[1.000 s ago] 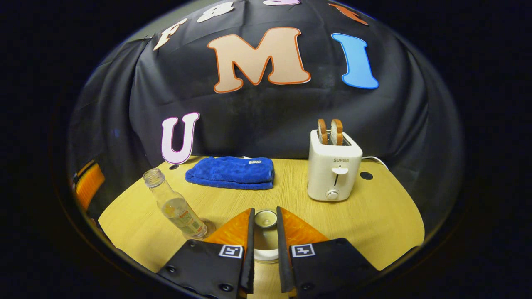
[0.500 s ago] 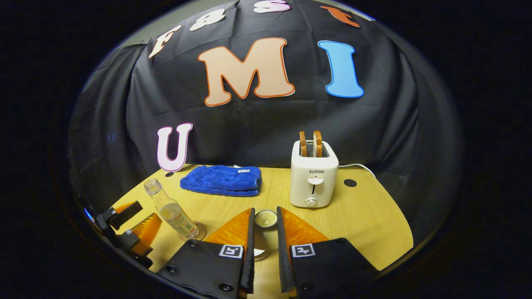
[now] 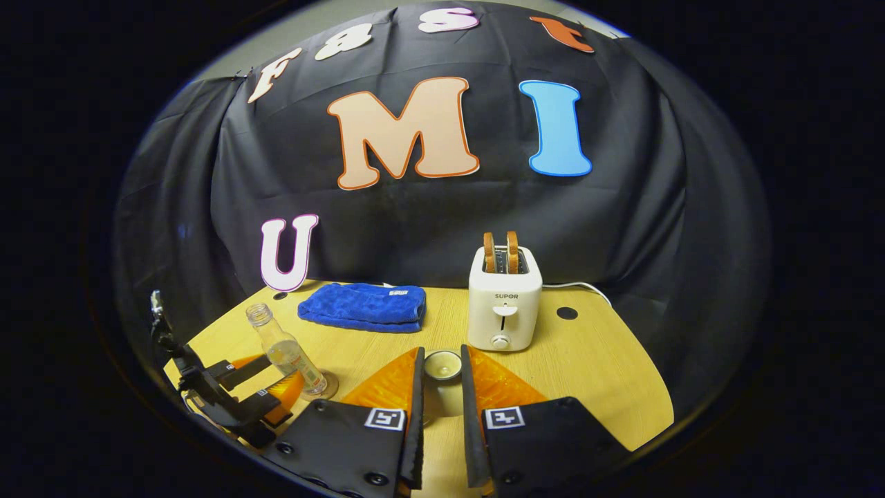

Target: Open the teacup lid with one hand, grasp the water bottle and pour water into the teacup with the other hand; after pouring, place the water bottle on the coaster and then close the teacup lid.

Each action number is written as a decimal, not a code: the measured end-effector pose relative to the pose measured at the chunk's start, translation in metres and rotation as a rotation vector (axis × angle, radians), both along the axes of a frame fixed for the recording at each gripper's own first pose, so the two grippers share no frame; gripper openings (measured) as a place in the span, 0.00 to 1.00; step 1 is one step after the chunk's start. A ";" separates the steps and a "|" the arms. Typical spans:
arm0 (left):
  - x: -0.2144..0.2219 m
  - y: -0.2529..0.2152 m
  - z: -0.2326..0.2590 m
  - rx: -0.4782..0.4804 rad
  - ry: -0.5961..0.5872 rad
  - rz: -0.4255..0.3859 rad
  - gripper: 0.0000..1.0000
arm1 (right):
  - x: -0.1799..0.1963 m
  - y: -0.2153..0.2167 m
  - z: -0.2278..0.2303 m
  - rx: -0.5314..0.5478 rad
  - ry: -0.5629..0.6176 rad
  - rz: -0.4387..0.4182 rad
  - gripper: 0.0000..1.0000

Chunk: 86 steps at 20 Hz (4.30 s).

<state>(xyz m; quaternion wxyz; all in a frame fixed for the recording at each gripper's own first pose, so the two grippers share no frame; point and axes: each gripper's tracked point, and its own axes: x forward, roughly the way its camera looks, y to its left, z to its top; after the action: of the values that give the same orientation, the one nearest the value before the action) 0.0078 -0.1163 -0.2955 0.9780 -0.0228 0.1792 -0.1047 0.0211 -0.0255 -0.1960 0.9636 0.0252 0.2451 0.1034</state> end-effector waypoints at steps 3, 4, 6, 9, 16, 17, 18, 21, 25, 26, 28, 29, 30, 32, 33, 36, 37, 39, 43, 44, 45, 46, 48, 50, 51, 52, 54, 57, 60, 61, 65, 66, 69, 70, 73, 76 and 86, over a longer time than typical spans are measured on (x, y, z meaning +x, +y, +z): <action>0.003 -0.004 -0.001 0.001 -0.005 -0.021 0.96 | -0.002 -0.004 0.001 -0.005 -0.001 -0.003 0.28; 0.006 -0.009 -0.001 -0.003 -0.015 -0.038 0.96 | -0.002 -0.005 0.002 -0.007 -0.003 -0.004 0.28; 0.015 -0.017 -0.001 0.003 -0.027 -0.061 0.95 | -0.003 -0.007 0.002 -0.011 -0.003 -0.005 0.25; 0.018 -0.017 -0.001 0.020 -0.035 -0.054 0.92 | -0.005 -0.010 0.002 -0.017 -0.005 -0.004 0.28; 0.019 -0.018 0.000 0.064 -0.029 -0.064 0.72 | -0.005 -0.022 0.002 -0.014 -0.007 -0.011 0.25; 0.019 -0.017 0.000 0.097 -0.026 -0.067 0.72 | -0.006 -0.023 0.002 -0.013 -0.008 -0.008 0.28; 0.019 -0.017 0.000 0.134 -0.019 -0.076 0.71 | -0.007 -0.022 0.002 -0.012 -0.008 -0.004 0.28; 0.020 -0.015 0.001 0.238 -0.007 -0.099 0.71 | -0.008 -0.022 0.002 -0.008 -0.016 0.006 0.25; 0.023 -0.008 0.004 0.362 -0.011 -0.121 0.72 | -0.010 -0.024 -0.001 0.013 -0.015 0.002 0.28; 0.023 -0.006 0.004 0.390 -0.006 -0.125 0.72 | -0.010 -0.025 -0.002 0.019 -0.012 -0.001 0.28; 0.021 -0.003 0.004 0.446 -0.004 -0.137 0.71 | -0.012 -0.027 -0.006 0.026 -0.009 -0.005 0.28; 0.020 -0.002 0.003 0.471 -0.006 -0.149 0.71 | -0.012 -0.029 -0.009 0.027 -0.009 -0.005 0.26; 0.020 -0.002 0.004 0.497 -0.004 -0.157 0.71 | -0.013 -0.030 -0.011 0.028 -0.007 -0.005 0.28; 0.018 -0.003 0.002 0.549 -0.004 -0.186 0.71 | -0.015 -0.032 -0.017 0.033 0.003 -0.006 0.31; 0.018 -0.005 0.002 0.584 -0.001 -0.201 0.71 | -0.016 -0.034 -0.019 0.035 0.005 -0.006 0.28; 0.016 -0.007 0.001 0.703 -0.010 -0.251 0.71 | -0.019 -0.037 -0.026 0.053 0.017 -0.013 0.28; 0.015 -0.008 0.001 0.732 -0.015 -0.270 0.71 | -0.019 -0.038 -0.028 0.060 0.021 -0.017 0.28; 0.015 -0.016 0.001 0.780 -0.023 -0.307 0.71 | -0.021 -0.042 -0.032 0.071 0.031 -0.024 0.28; 0.013 -0.026 0.003 0.883 -0.052 -0.384 0.71 | -0.023 -0.049 -0.037 0.064 0.032 -0.026 0.28; 0.012 -0.028 0.003 0.908 -0.056 -0.400 0.71 | -0.024 -0.049 -0.036 0.065 0.031 -0.025 0.28; 0.013 -0.029 0.001 0.932 -0.057 -0.413 0.71 | -0.025 -0.050 -0.037 0.069 0.031 -0.024 0.28; 0.013 -0.030 0.000 0.954 -0.054 -0.423 0.71 | -0.025 -0.049 -0.038 0.073 0.031 -0.024 0.28; 0.013 -0.032 -0.002 1.002 -0.047 -0.448 0.71 | -0.026 -0.049 -0.039 0.080 0.032 -0.022 0.28; 0.011 -0.036 -0.004 1.027 -0.054 -0.472 0.70 | -0.026 -0.051 -0.038 0.083 0.030 -0.021 0.25; 0.010 -0.036 -0.004 1.047 -0.054 -0.485 0.70 | -0.027 -0.051 -0.039 0.085 0.029 -0.021 0.28; 0.010 -0.037 -0.004 1.073 -0.058 -0.499 0.70 | -0.028 -0.051 -0.039 0.087 0.029 -0.020 0.25; 0.009 -0.035 -0.004 1.126 -0.059 -0.526 0.70 | -0.029 -0.053 -0.040 0.092 0.032 -0.023 0.28; 0.012 -0.033 -0.008 1.186 -0.049 -0.554 0.70 | -0.030 -0.054 -0.040 0.102 0.032 -0.027 0.25; 0.014 -0.032 -0.010 1.229 -0.037 -0.587 0.70 | -0.031 -0.055 -0.042 0.107 0.035 -0.032 0.28; 0.016 -0.031 -0.011 1.251 -0.034 -0.600 0.71 | -0.032 -0.056 -0.043 0.104 0.036 -0.035 0.25; 0.020 -0.024 -0.013 1.333 -0.008 -0.635 0.70 | -0.035 -0.059 -0.046 0.107 0.042 -0.042 0.28; 0.021 -0.022 -0.013 1.350 -0.002 -0.642 0.70 | -0.036 -0.060 -0.047 0.110 0.045 -0.045 0.28; 0.023 -0.022 -0.011 1.400 -0.003 -0.671 0.71 | -0.039 -0.061 -0.051 0.119 0.051 -0.051 0.28; 0.024 -0.023 -0.010 1.418 -0.005 -0.684 0.70 | -0.040 -0.061 -0.052 0.122 0.056 -0.052 0.25; 0.024 -0.023 -0.009 1.461 -0.003 -0.716 0.71 | -0.042 -0.061 -0.056 0.124 0.064 -0.054 0.28; 0.027 -0.025 -0.007 1.508 -0.006 -0.744 0.71 | -0.039 -0.063 -0.057 0.129 0.062 -0.063 0.28; 0.039 -0.028 0.002 1.647 -0.001 -0.811 0.71 | -0.035 -0.068 -0.059 0.150 0.063 -0.086 0.28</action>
<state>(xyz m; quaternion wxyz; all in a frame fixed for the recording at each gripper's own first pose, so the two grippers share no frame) 0.0472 -0.1443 -0.2934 0.5736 0.7461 0.1911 -0.2789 -0.0135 -0.0940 -0.2554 0.9543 0.1111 0.2658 0.0794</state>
